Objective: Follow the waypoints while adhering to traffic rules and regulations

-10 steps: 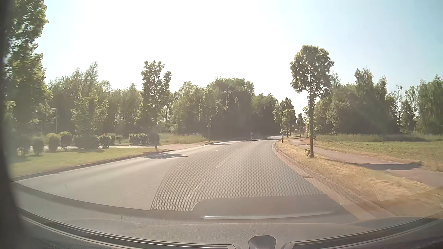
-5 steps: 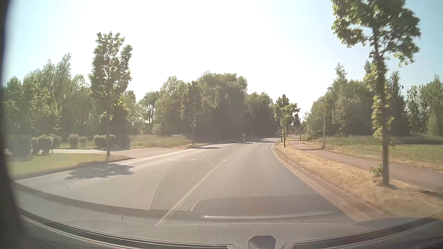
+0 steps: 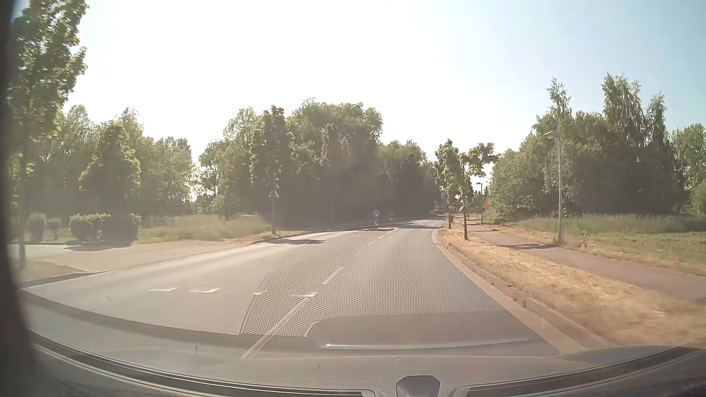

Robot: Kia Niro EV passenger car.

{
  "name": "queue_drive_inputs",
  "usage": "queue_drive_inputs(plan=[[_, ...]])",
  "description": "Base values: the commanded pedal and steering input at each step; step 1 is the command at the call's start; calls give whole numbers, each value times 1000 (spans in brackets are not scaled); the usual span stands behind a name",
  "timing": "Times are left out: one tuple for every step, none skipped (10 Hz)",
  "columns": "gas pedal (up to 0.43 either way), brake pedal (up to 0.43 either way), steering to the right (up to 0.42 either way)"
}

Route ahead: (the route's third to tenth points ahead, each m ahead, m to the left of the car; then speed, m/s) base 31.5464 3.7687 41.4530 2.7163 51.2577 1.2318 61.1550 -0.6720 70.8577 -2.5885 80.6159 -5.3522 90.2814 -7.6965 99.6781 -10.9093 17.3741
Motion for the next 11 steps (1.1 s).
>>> queue_drive_inputs(plan=[[157,6,20],[157,6,20],[157,6,20],[157,6,20],[157,6,20],[157,6,20],[157,6,20],[157,6,19],[157,6,19],[157,6,19],[157,6,19]])
